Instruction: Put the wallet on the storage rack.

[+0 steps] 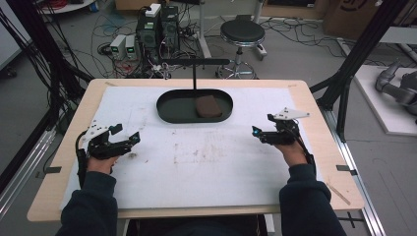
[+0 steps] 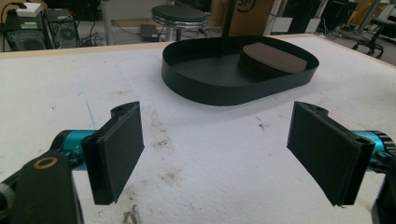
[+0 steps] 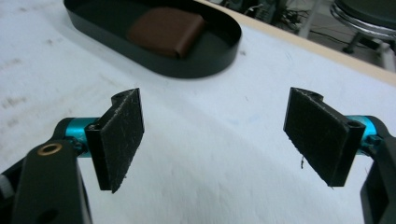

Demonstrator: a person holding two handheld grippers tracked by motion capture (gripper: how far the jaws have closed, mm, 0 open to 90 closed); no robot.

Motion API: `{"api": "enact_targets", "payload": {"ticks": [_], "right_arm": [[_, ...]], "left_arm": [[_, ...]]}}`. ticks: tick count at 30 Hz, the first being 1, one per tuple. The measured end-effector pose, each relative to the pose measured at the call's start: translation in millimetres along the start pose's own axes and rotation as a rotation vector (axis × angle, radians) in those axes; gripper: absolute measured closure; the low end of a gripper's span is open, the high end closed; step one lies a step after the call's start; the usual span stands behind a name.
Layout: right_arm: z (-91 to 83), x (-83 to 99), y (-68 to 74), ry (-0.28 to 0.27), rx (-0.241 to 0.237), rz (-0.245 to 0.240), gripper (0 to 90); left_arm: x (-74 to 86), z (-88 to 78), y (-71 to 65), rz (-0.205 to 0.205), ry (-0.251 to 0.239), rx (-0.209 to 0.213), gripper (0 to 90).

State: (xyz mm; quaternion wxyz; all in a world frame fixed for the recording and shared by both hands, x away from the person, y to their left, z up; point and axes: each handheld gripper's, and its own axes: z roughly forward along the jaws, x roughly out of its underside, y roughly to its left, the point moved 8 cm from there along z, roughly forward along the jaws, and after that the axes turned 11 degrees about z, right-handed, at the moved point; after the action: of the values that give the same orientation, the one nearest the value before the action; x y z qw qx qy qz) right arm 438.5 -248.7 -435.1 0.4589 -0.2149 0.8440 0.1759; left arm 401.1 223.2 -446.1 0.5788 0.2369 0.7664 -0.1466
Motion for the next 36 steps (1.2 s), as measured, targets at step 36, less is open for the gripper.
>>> {"api": "enact_targets", "payload": {"ticks": [36], "right_arm": [[-10.5, 19.8, -1.9, -0.005, 0.031, 0.025, 20.6]], "left_arm": [[-0.4, -1.1, -9.4, 0.051, 0.011, 0.022, 18.9]]}}
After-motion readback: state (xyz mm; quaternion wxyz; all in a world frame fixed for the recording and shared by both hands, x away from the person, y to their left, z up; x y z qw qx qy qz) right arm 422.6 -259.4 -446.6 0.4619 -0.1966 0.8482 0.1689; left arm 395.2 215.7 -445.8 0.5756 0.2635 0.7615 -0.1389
